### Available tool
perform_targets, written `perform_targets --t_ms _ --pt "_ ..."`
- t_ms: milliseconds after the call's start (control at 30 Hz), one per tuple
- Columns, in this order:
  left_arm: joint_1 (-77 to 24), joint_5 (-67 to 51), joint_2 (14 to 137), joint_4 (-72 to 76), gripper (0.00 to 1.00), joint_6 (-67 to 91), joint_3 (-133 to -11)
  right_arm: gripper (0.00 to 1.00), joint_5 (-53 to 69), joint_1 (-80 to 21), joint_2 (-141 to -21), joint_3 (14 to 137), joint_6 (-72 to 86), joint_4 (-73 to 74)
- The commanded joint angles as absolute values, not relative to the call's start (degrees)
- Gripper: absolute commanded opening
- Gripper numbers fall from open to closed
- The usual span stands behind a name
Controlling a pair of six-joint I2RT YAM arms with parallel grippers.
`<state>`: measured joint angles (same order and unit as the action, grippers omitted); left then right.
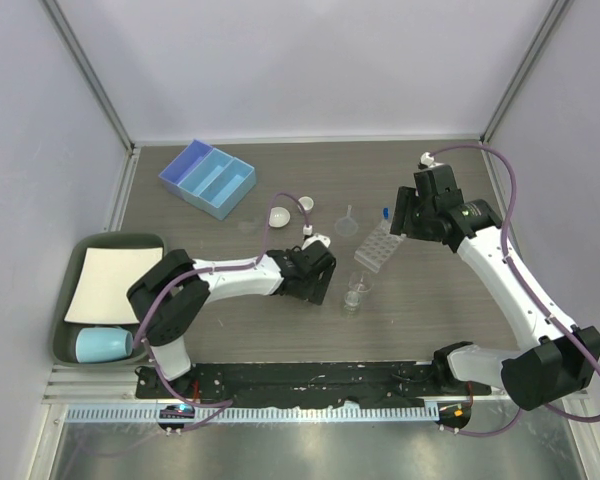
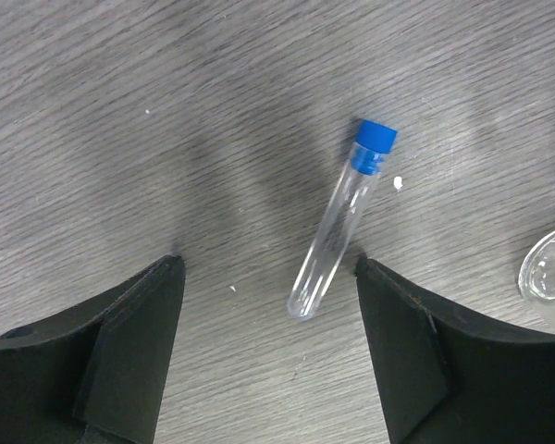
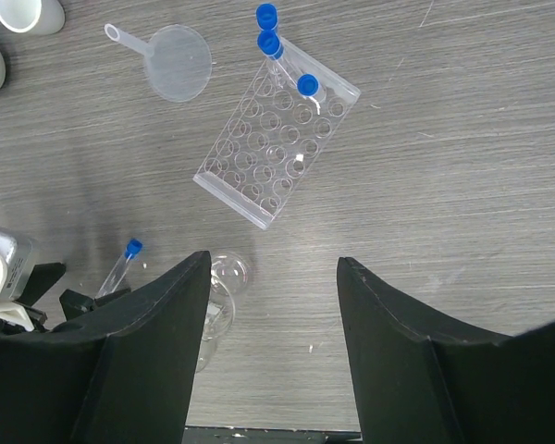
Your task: Organize the chemistry lab equipment
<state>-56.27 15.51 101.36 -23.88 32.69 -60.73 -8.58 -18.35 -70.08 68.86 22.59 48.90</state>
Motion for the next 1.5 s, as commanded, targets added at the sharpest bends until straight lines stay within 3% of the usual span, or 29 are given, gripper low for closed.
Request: perform_targets --t_ms 0,100,167,300,567,633,867,1233,1467 --pt "-57.13 17.67 101.78 -20.92 0.77 33.75 -58.10 0.62 -8.53 -18.90 -67.94 69.43 22.24 47.46" --pt "-57.30 17.93 101.95 -20.48 0.72 33.75 -57.31 0.61 -8.61 -19.16 -67.85 69.52 22.15 47.46" --pt "-57.39 17.93 101.78 -20.22 0.61 33.66 -56.95 0.61 -8.88 -19.25 -67.85 69.35 22.15 47.46" --pt "-57.66 18.10 101.25 -20.13 0.29 33.66 -55.81 0.60 -8.96 -19.34 -67.76 69.35 22.15 47.46" --pt "-57.92 19.87 96.07 -24.34 0.10 31.21 -55.98 0.59 -8.88 -19.60 -67.50 69.96 21.97 48.34" --pt "-57.92 18.12 92.92 -27.05 0.00 30.33 -57.21 0.59 -7.56 -19.69 -67.67 69.96 21.36 48.25" --pt "-57.83 7.13 82.04 -35.33 0.00 22.34 -64.34 0.57 2.61 -19.78 -68.64 68.73 21.18 46.85" --pt "-51.95 -36.32 65.49 -28.67 0.00 16.00 -56.17 0.56 32.05 -20.04 -65.40 66.28 21.27 42.29" --pt "-47.04 -51.12 63.72 -24.97 0.00 18.54 -53.88 0.56 49.03 -20.92 -61.09 58.20 25.92 33.85"
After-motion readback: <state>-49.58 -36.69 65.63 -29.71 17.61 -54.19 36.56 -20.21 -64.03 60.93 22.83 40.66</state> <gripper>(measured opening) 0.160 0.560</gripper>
